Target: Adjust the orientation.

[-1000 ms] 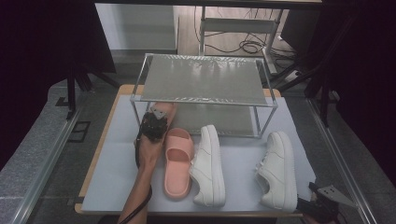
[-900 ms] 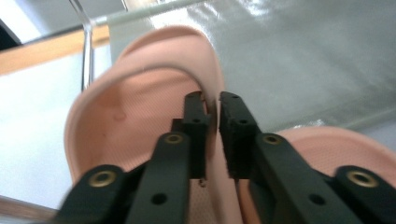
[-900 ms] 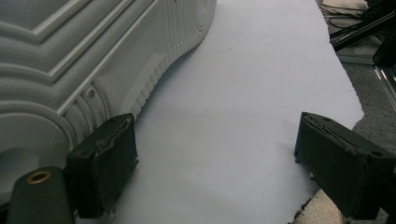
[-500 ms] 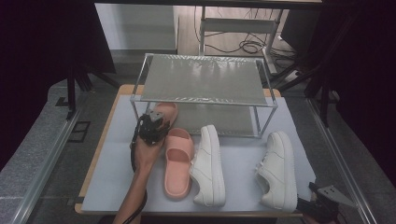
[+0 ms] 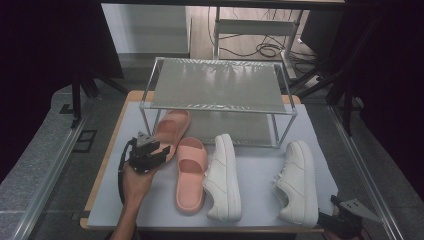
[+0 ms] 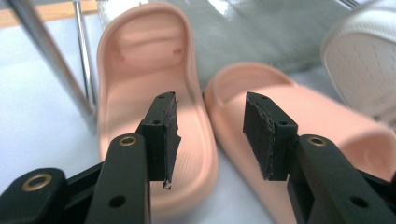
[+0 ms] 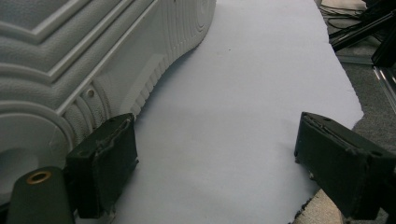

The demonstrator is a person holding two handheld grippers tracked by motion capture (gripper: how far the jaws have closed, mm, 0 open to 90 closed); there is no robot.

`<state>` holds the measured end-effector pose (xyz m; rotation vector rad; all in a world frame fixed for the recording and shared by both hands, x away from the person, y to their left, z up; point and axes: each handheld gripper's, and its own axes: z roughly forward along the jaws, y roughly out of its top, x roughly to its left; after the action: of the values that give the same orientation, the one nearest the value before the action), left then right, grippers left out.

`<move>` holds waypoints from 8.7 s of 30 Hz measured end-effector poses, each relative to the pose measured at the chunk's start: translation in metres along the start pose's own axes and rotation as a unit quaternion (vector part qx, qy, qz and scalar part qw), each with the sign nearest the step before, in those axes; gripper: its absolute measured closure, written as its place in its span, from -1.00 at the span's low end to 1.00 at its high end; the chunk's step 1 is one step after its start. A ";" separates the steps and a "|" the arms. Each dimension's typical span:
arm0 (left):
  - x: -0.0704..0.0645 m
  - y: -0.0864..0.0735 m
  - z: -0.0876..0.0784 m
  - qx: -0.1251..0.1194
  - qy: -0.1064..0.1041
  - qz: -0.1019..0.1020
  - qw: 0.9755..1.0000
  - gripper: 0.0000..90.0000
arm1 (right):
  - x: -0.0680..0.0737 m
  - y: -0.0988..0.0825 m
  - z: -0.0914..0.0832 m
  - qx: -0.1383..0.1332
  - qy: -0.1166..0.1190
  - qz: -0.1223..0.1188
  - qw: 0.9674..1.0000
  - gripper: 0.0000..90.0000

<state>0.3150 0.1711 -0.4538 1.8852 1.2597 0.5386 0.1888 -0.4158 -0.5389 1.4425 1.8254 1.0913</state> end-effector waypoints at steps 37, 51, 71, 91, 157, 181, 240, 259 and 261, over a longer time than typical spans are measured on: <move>0.024 -0.058 0.006 0.035 0.027 -0.023 0.999 0.99 | 0.000 0.000 0.000 -0.002 -0.001 0.001 1.000 -0.71; 0.023 -0.035 0.033 0.031 0.036 -0.023 0.999 0.99 | 0.000 -0.001 0.000 -0.002 -0.001 0.001 1.000 -0.71; 0.014 -0.009 0.066 0.035 0.043 -0.009 0.998 0.99 | 0.000 -0.001 0.000 -0.002 -0.001 0.001 1.000 -0.71; 0.000 0.000 0.080 0.032 0.022 0.000 0.999 0.94 | 0.000 -0.001 0.000 -0.003 -0.001 0.001 1.000 -0.71; -0.037 -0.027 0.015 0.017 -0.026 -0.018 0.999 0.80 | 0.000 -0.001 0.000 -0.003 -0.001 0.001 1.000 -0.71; -0.028 0.010 0.012 -0.017 0.009 -0.015 1.000 0.85 | 0.000 -0.001 0.000 -0.003 -0.001 0.001 1.000 -0.71; -0.036 0.047 0.097 -0.018 0.035 -0.049 0.998 0.52 | 0.000 -0.001 0.000 -0.003 0.000 0.001 1.000 -0.71; -0.034 0.003 0.026 -0.013 -0.045 -0.033 0.998 0.34 | 0.000 -0.001 0.000 -0.003 -0.001 0.000 1.000 -0.71; -0.035 -0.004 0.021 -0.014 -0.054 -0.031 0.998 0.37 | 0.000 -0.001 0.000 -0.004 -0.001 0.001 1.000 -0.71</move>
<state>0.3133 0.1326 -0.4665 1.8217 1.2297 0.4147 0.1881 -0.4157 -0.5398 1.4400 1.8179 1.0958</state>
